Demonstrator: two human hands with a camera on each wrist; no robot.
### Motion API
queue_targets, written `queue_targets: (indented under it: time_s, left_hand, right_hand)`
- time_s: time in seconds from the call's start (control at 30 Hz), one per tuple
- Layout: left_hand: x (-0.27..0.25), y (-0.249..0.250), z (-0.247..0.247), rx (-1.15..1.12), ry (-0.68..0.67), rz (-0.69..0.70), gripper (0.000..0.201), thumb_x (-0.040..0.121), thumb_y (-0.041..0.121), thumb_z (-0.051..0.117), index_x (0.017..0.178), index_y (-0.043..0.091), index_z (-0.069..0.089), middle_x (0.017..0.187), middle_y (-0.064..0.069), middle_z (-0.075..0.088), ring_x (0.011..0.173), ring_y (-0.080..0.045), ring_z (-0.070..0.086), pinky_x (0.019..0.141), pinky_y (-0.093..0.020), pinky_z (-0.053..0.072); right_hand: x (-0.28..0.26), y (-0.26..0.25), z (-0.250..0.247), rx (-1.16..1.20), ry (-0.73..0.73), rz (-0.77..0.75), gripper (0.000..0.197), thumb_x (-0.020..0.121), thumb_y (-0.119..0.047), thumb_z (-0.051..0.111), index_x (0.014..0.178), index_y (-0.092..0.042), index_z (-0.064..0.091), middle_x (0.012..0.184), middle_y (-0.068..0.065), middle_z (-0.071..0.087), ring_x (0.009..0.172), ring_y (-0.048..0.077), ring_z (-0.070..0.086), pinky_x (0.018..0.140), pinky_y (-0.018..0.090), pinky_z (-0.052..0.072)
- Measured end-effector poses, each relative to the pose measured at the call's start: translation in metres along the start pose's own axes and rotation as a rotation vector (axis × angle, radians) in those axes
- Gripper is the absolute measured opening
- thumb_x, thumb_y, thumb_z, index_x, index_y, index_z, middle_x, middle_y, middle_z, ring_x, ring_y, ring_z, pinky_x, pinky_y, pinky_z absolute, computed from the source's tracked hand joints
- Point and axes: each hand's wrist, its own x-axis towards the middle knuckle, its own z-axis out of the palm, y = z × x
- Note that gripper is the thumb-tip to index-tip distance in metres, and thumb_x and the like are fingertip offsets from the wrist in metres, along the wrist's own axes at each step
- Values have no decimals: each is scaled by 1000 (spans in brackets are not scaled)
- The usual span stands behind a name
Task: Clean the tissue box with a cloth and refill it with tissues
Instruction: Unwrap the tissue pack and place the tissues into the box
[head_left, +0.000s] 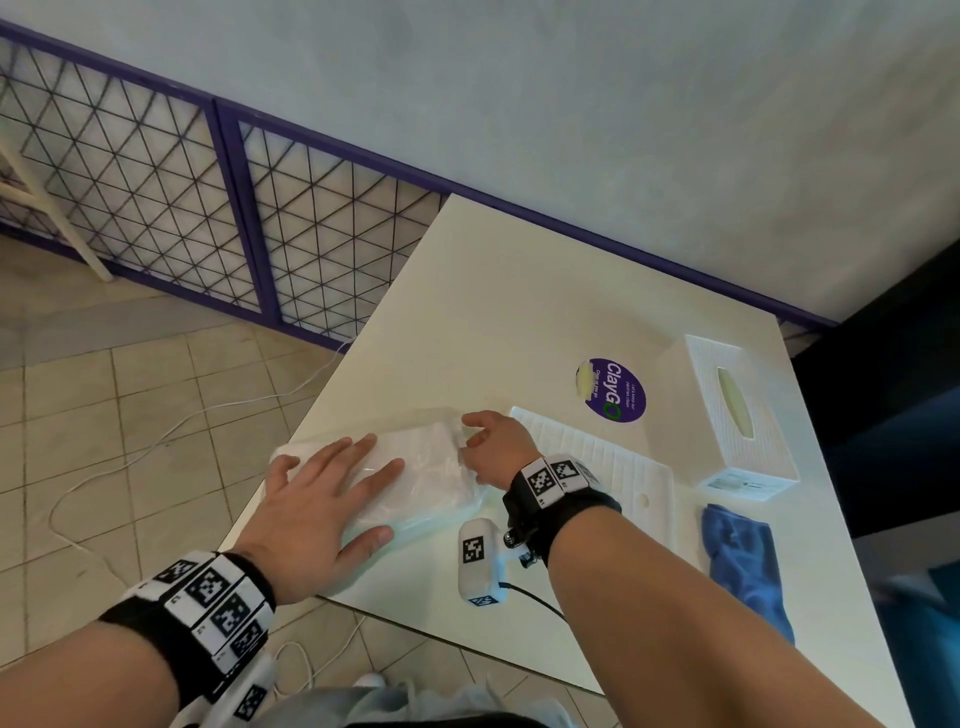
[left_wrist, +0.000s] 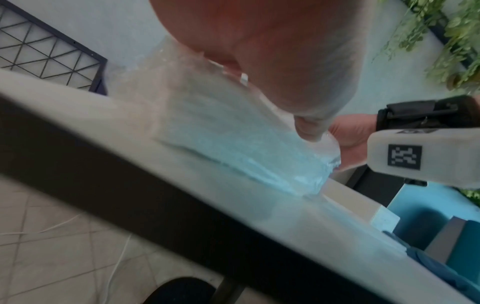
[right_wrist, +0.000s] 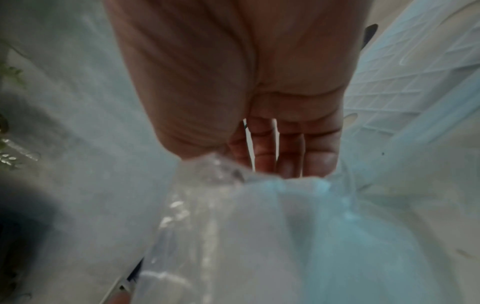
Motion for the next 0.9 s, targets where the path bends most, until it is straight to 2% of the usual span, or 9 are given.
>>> queue_targets:
  time_s: [0.07,0.13,0.23,0.3,0.5,0.57,0.67,0.77,0.9]
  left_hand:
    - [8,1,-8,19,-27,-35,72,82,77,27,145,42,30,154,-1,32,138,-23,29,100,-55,22]
    - [17,1,-14,50,-40,-59,82,73,86,28,144,46,28,157,-3,24,142,-25,17,103,-56,13]
    - [27,-2,-14,62,-81,-68,91,66,91,26,145,53,2,160,1,-10,146,-27,-12,108,-57,-4]
    - [29,-3,-13,61,-153,-82,90,68,90,23,143,54,-10,159,2,-20,145,-25,-20,110,-57,-8]
    - [27,-1,-3,89,-209,-115,85,74,86,18,141,52,-19,159,0,-20,145,-25,-19,110,-57,-10]
    - [28,0,-1,86,-188,-119,85,73,86,18,142,51,-18,159,0,-18,146,-25,-17,109,-58,-10]
    - [27,0,0,70,-179,-121,86,73,86,19,143,50,-17,160,0,-15,146,-26,-14,109,-58,-8]
    - [27,-1,-1,66,-181,-119,87,73,86,19,142,50,-18,160,0,-15,146,-25,-14,110,-58,-7]
    - [28,0,-1,69,-169,-111,86,73,86,20,143,50,-17,160,-2,-14,146,-26,-13,109,-59,-7]
  right_hand:
    - [0,-3,0,47,1,13,45,85,-12,60,129,-18,52,95,1,60,89,23,62,86,40,57]
    - [1,-3,0,120,-8,39,33,85,-12,59,117,-20,57,100,7,66,86,25,63,84,43,58]
    - [0,0,-3,225,-11,56,13,83,-16,63,93,-24,59,108,15,69,83,25,64,81,46,59]
    - [-2,1,-6,199,-22,9,17,82,-16,69,94,-21,58,110,9,65,88,22,63,81,40,59]
    - [-7,6,-10,12,18,-73,49,64,-19,86,94,-15,47,83,-7,45,74,14,50,72,32,55]
    - [-8,7,-11,-33,-1,-104,42,63,-17,87,85,-17,51,80,-7,47,73,13,49,69,30,53]
    - [-13,7,-12,-58,-64,-144,28,64,-18,86,65,-22,58,77,-4,56,69,9,50,61,18,44]
    - [-18,6,-15,-14,-121,-149,26,67,-15,84,61,-23,61,70,-5,58,61,4,50,53,7,43]
    - [-18,6,-13,-24,-110,-126,39,61,-22,88,65,-22,49,70,-5,50,66,13,47,64,26,42]
